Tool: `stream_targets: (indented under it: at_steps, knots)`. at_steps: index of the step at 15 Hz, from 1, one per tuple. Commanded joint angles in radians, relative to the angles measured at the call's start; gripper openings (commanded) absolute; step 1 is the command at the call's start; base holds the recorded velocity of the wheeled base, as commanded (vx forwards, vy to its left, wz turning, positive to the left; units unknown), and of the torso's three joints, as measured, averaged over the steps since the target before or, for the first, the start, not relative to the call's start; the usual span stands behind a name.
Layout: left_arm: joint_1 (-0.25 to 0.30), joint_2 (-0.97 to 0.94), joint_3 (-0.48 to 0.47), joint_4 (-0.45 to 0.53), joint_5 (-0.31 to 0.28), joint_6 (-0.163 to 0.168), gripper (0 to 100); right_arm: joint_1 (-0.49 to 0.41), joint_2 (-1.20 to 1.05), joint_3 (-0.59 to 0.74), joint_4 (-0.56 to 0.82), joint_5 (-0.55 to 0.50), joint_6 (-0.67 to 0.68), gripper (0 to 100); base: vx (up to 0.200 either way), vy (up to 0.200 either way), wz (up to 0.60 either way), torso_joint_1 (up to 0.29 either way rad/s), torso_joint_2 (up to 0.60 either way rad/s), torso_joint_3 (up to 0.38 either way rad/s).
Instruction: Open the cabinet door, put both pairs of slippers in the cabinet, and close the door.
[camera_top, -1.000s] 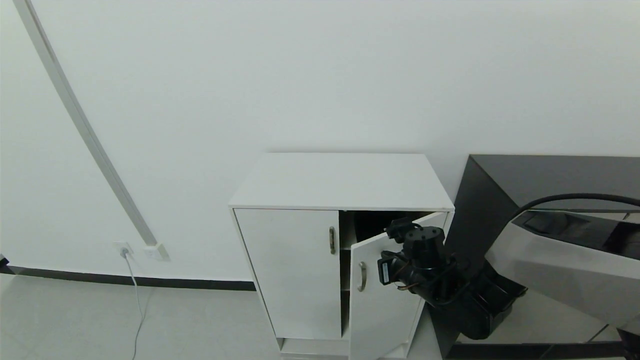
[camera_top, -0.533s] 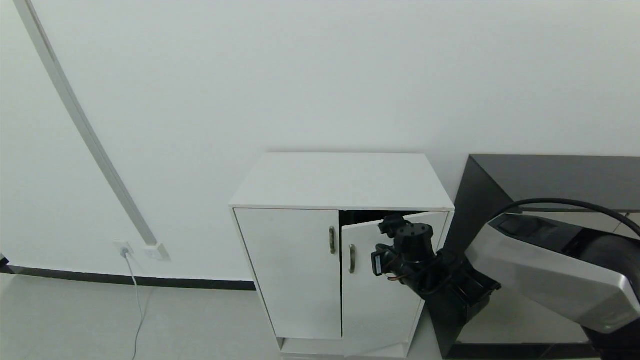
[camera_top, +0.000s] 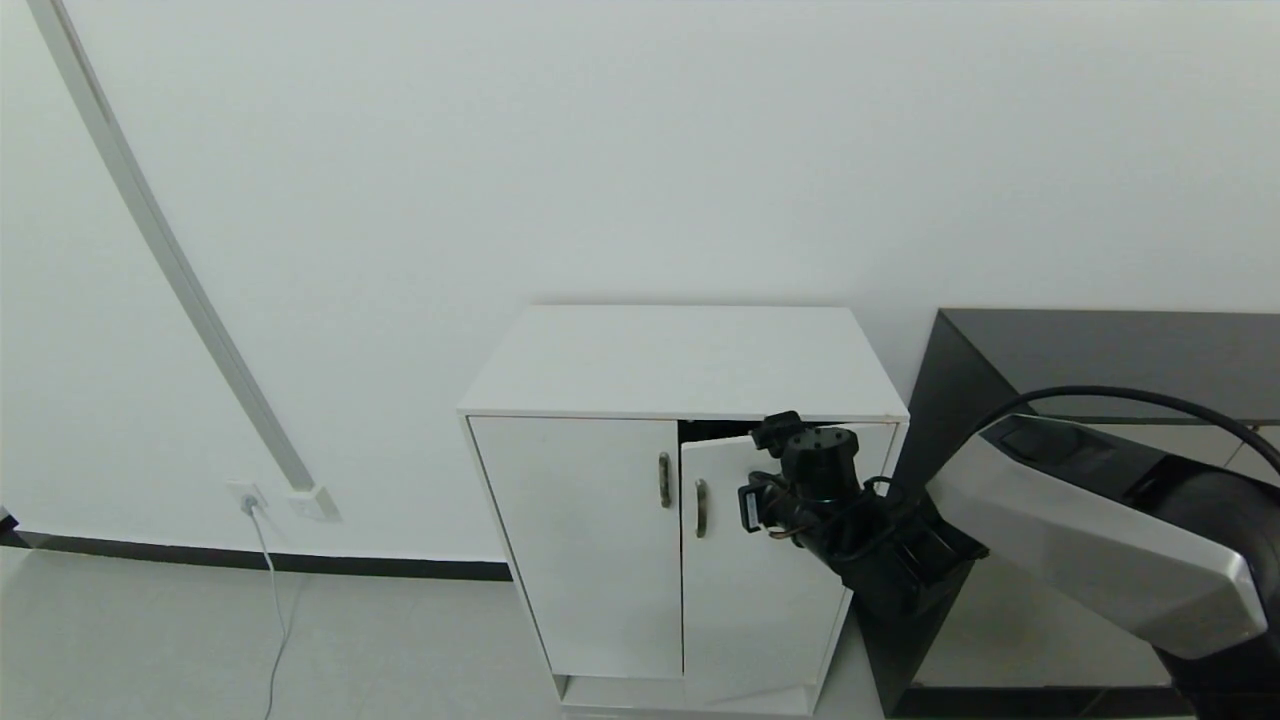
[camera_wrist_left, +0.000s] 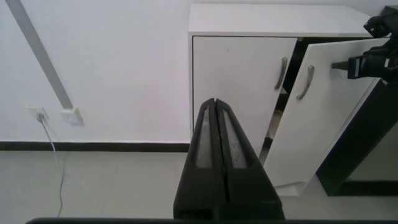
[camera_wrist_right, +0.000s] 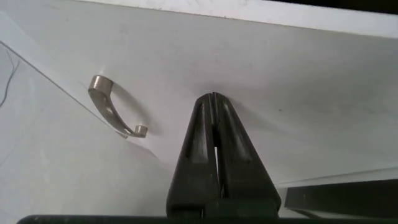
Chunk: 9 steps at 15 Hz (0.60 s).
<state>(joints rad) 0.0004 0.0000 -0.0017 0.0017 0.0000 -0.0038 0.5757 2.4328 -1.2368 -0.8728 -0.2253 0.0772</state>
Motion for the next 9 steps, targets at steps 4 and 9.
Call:
stream_targets:
  at_steps: [4, 9]
  knots:
    - [0.001, 0.0, 0.0, 0.0, 0.0, -0.001, 0, -0.011, 0.026, -0.064, 0.017, 0.0, -0.014, 0, 0.0, 0.0, 0.0, 0.0, 0.0, 0.0]
    - [0.001, 0.0, 0.0, 0.0, 0.0, -0.001, 0, -0.017, 0.028, -0.13, 0.072, 0.0, -0.016, 0, 0.0, 0.0, 0.0, 0.0, 0.0, 0.0]
